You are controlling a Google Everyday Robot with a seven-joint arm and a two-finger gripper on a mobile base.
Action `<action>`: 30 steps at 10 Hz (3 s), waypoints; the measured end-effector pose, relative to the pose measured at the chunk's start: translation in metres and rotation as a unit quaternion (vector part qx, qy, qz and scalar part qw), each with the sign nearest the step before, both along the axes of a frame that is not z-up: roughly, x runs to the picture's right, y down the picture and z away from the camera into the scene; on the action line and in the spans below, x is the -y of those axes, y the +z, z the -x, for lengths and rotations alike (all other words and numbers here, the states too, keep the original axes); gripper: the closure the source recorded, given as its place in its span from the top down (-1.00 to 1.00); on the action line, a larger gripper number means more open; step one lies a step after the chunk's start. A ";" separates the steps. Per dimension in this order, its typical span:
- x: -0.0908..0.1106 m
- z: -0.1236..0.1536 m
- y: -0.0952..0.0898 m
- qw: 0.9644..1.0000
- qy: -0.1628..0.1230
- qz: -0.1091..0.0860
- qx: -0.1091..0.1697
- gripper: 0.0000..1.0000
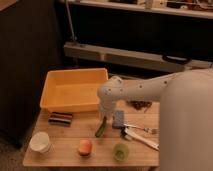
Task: Place pepper in plastic cup
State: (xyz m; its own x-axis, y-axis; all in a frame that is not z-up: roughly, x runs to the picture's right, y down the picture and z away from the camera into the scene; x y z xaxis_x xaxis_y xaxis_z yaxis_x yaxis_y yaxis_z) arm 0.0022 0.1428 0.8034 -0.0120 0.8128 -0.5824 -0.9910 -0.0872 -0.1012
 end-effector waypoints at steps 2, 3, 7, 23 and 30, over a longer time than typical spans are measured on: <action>0.026 -0.015 -0.044 0.999 0.009 -0.043 0.011 -1.00; 0.037 -0.022 -0.067 0.997 0.011 -0.067 0.022 -1.00; 0.066 -0.049 -0.151 0.988 0.010 -0.138 0.069 -1.00; 0.039 -0.142 -0.183 0.886 0.138 -0.241 0.372 -1.00; 0.000 -0.133 -0.143 0.831 0.176 -0.241 0.469 -1.00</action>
